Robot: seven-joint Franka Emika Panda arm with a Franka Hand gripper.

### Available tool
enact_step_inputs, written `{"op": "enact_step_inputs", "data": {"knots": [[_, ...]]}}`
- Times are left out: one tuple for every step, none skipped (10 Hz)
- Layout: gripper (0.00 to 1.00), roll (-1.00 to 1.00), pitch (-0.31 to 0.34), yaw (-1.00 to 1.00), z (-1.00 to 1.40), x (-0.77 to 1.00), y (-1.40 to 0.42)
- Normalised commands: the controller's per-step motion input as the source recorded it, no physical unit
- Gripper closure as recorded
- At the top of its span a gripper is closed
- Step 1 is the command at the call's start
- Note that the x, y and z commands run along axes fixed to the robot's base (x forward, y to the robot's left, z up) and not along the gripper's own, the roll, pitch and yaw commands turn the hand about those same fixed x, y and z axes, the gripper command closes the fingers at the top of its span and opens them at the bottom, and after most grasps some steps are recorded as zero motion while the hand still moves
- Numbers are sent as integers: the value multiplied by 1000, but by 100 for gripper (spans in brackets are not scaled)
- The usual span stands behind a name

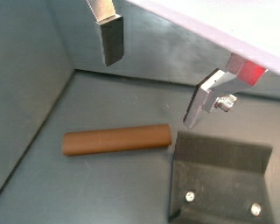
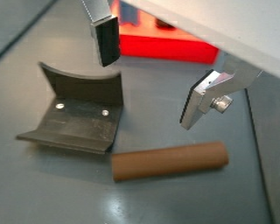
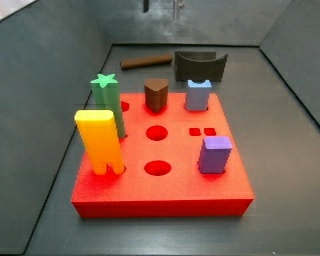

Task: Pick up the oval object. Move up. Place the oval object on the fixture. Regrasp the oval object. Move to above the board. Insert the oval object.
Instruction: Pick up the oval object.

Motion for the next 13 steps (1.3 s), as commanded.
{"op": "enact_step_inputs", "data": {"knots": [[0, -219, 37, -349, -637, 100, 80], [0, -224, 31, -403, -626, 57, 103], [0, -246, 37, -380, -583, 77, 117], [0, -257, 16, -340, -580, 40, 120], [0, -273, 0, -306, -563, 11, 134], [0, -303, 0, -277, -491, 0, 160], [0, -373, -60, -277, -369, 0, 211], [0, -413, -143, -257, -297, -43, 214], [0, -354, -149, -217, -400, 0, 191], [0, -213, -57, -234, -537, 0, 109], [0, -201, -20, -257, -526, 0, 117], [0, -176, -20, -243, -469, 0, 97], [0, -159, -40, -200, -243, -51, 66]]}}
